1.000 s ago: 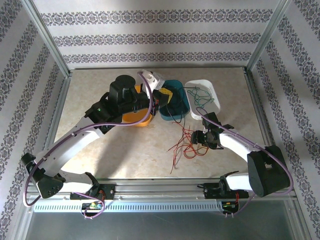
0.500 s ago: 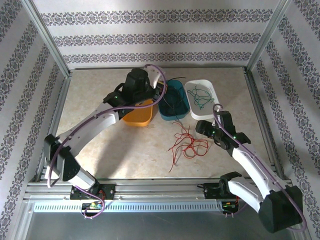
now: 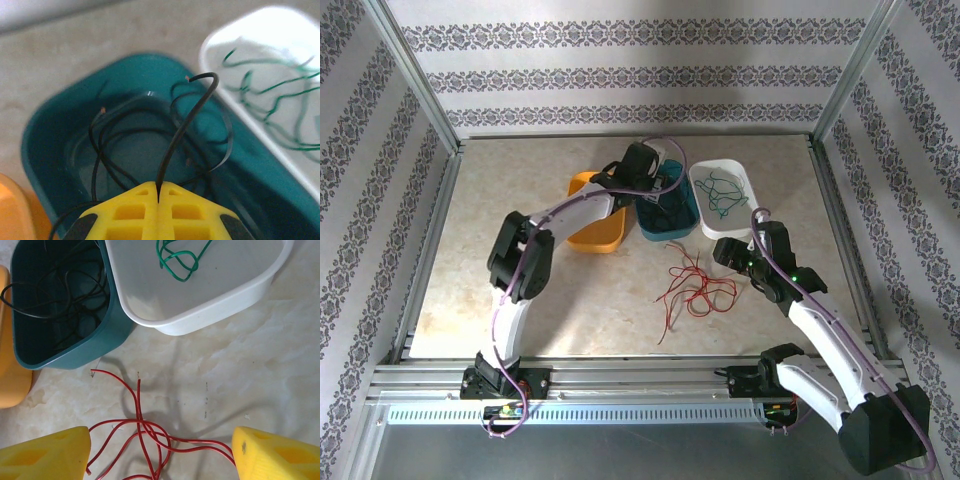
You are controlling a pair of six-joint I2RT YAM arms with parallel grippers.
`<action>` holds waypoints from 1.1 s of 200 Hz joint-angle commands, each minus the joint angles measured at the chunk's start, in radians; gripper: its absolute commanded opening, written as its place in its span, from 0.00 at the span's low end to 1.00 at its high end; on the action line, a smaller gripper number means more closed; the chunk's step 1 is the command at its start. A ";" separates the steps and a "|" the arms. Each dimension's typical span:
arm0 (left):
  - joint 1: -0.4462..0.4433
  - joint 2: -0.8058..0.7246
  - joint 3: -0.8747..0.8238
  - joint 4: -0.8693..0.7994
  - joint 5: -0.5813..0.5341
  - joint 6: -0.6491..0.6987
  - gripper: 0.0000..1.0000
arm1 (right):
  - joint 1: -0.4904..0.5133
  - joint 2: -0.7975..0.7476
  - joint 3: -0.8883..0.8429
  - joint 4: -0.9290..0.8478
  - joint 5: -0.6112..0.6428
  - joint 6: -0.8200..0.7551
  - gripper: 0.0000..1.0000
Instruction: Untangle the cables
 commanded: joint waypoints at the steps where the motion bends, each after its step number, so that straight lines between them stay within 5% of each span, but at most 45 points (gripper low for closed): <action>1: 0.011 0.044 0.081 -0.050 -0.078 -0.038 0.00 | -0.012 -0.014 0.029 -0.028 -0.003 -0.001 0.75; 17: 0.011 0.070 0.107 -0.054 -0.117 -0.049 0.01 | -0.012 -0.015 0.029 -0.027 -0.014 -0.006 0.75; 37: 0.009 0.062 0.133 -0.043 -0.141 -0.049 0.57 | -0.012 -0.003 0.029 -0.032 -0.019 -0.013 0.75; 53: 0.006 0.029 0.145 -0.026 -0.128 -0.041 0.74 | -0.012 0.007 0.026 -0.031 -0.031 -0.018 0.75; 88: -0.043 -0.118 0.050 0.053 0.008 0.054 0.82 | -0.010 0.047 0.017 -0.051 -0.061 -0.034 0.75; 153: -0.170 -0.328 -0.330 -0.127 0.346 0.177 0.85 | -0.011 0.077 -0.019 -0.086 -0.054 -0.017 0.76; 186: -0.241 -0.351 -0.487 -0.135 0.313 0.164 0.85 | -0.020 0.106 0.002 -0.080 -0.042 -0.010 0.76; 220: -0.264 -0.326 -0.591 -0.054 0.395 0.086 0.80 | -0.022 0.130 0.023 -0.079 -0.046 -0.021 0.75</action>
